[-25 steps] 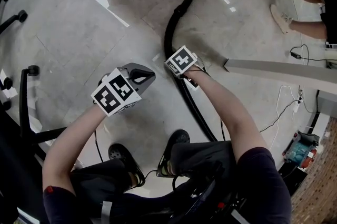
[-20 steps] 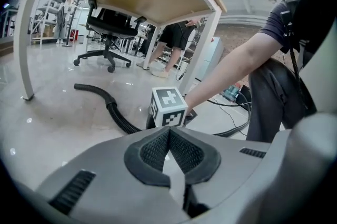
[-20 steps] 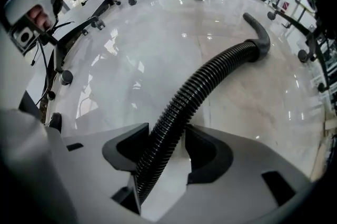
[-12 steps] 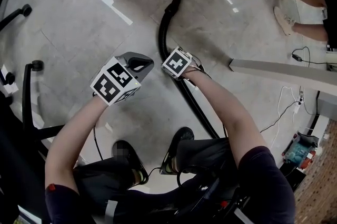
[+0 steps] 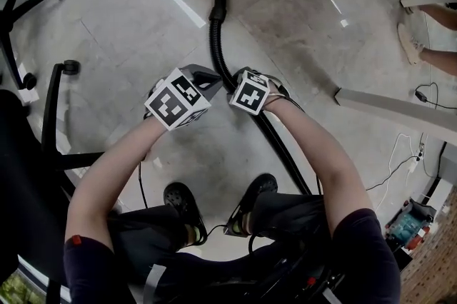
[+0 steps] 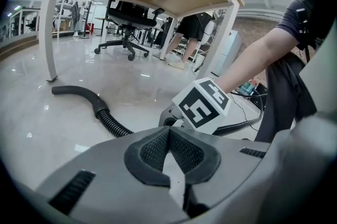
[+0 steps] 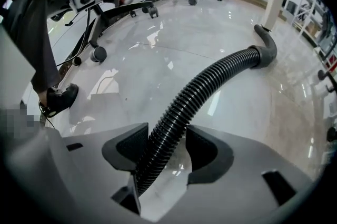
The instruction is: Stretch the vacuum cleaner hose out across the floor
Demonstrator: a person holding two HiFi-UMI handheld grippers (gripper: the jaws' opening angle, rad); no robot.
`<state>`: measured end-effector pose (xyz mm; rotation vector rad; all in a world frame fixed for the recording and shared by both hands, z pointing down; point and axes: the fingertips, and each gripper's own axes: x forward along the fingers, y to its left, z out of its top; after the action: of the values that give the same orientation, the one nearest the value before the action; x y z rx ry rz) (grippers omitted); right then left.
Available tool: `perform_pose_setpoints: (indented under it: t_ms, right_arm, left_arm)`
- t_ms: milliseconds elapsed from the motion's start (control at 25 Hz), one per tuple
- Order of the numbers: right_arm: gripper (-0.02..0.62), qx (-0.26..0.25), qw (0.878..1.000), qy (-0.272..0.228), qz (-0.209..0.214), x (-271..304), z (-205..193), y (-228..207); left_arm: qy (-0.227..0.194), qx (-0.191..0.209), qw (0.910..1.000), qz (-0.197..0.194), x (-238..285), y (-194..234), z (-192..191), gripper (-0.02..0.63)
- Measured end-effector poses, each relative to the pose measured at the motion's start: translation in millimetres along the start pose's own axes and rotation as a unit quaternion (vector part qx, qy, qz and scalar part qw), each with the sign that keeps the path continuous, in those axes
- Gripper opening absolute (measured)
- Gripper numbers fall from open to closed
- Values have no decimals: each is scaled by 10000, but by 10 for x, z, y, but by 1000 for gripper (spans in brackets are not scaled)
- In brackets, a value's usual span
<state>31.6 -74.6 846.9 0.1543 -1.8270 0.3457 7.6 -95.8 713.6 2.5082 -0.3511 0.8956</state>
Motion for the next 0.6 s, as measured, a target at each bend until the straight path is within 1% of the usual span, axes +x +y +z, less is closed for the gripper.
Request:
perform_pose_setpoints:
  t_ms: [120,320,520,600]
  right_arm:
    - [215,-215,9997,12,129,43,63,102]
    - [216,-646,9974,84,315,71,118,190]
    - [216,-1244,9911,190,427,100,177,328]
    - [218,-1500,9872,258,476,115,194,409]
  left_arm:
    - [130,-103,9997,188,-16,134,-101,6]
    - [434,-233,9980,392,-31,299,-362,6]
    - [602,-271,9967,467,-14,357,-472,6]
    - [672,-211,9965,451,44,340,-485,6]
